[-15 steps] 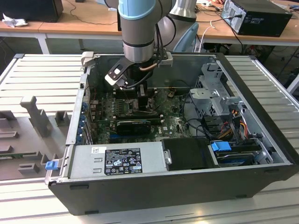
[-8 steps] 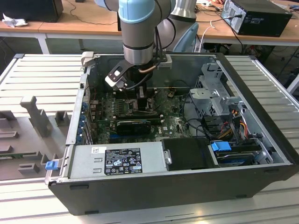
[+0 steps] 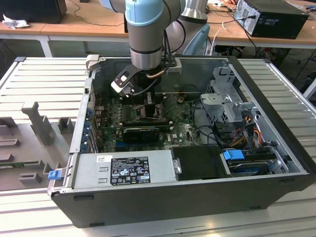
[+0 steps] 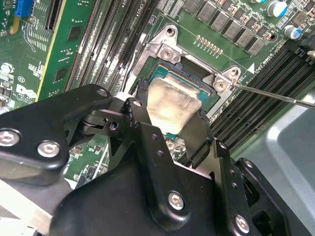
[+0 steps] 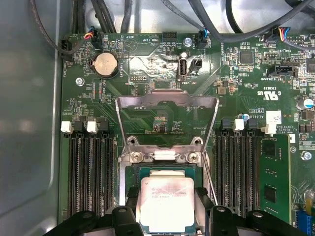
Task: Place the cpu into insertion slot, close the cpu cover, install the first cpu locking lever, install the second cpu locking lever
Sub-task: 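Place the cpu into insertion slot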
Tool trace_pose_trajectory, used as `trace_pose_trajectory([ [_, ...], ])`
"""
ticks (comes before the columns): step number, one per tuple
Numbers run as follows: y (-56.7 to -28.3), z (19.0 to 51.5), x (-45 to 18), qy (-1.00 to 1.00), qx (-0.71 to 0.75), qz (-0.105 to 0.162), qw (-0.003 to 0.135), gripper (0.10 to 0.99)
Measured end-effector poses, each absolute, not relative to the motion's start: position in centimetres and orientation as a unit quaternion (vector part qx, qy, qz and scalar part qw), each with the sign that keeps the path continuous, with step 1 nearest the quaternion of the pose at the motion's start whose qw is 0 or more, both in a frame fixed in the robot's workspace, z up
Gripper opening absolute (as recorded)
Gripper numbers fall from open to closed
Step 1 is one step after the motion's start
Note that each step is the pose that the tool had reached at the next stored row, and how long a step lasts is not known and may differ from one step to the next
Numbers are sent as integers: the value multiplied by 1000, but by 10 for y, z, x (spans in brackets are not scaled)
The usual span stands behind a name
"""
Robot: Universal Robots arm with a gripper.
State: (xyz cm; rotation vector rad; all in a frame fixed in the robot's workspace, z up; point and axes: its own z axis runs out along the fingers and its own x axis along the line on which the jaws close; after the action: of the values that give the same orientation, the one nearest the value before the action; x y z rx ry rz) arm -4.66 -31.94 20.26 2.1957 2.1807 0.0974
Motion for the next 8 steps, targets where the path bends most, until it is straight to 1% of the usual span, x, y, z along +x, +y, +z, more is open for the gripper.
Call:
trace_pose_trajectory([
  [5,-319,203,-47,704,709,31,23,525],
  [7,-319,203,-47,704,709,32,23,541],
  [8,-319,203,-47,704,709,32,23,604],
])
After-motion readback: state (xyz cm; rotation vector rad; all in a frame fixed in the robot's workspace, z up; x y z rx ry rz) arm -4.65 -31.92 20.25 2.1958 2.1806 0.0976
